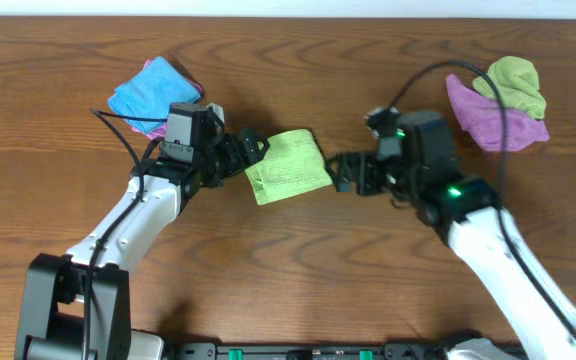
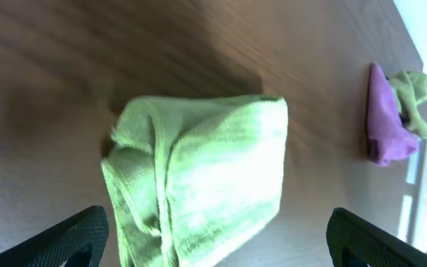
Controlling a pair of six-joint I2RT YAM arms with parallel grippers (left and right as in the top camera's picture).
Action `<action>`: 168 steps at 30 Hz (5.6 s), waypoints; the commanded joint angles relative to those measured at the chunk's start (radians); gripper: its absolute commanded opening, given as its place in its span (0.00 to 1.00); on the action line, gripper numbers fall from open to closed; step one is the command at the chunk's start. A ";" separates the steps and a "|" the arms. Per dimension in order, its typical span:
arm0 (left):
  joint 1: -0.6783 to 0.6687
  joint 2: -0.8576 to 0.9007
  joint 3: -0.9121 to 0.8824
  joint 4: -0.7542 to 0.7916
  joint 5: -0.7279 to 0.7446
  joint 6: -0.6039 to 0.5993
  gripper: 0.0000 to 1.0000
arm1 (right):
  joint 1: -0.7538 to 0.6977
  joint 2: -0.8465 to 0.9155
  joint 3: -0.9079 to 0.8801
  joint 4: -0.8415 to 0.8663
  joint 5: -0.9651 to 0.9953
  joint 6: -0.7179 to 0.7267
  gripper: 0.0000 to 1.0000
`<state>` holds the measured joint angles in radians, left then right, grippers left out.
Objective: Fold the cloth
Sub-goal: 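Open the right gripper and retract the right arm to the right, then lift the folded green cloth with the left gripper and carry it up-left, then lower the green cloth onto the blue-and-pink cloth stack with the left gripper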
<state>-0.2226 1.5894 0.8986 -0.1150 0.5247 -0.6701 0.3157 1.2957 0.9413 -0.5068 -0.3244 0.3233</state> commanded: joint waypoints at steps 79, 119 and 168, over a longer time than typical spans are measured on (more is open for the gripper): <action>-0.140 0.189 -0.069 0.463 -0.074 -0.377 0.06 | -0.165 -0.872 -0.158 -0.542 0.026 -0.002 0.99; 0.262 0.338 0.598 0.172 -0.420 -0.081 0.06 | -0.165 -0.872 -0.158 -0.542 0.026 -0.002 0.99; 0.321 0.360 0.603 -0.415 -0.587 0.100 0.62 | -0.165 -0.872 -0.158 -0.542 0.026 -0.002 0.99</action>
<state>0.0956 1.9495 1.4780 -0.5201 -0.0422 -0.5922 0.1589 0.4271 0.7887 -1.0500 -0.2924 0.3069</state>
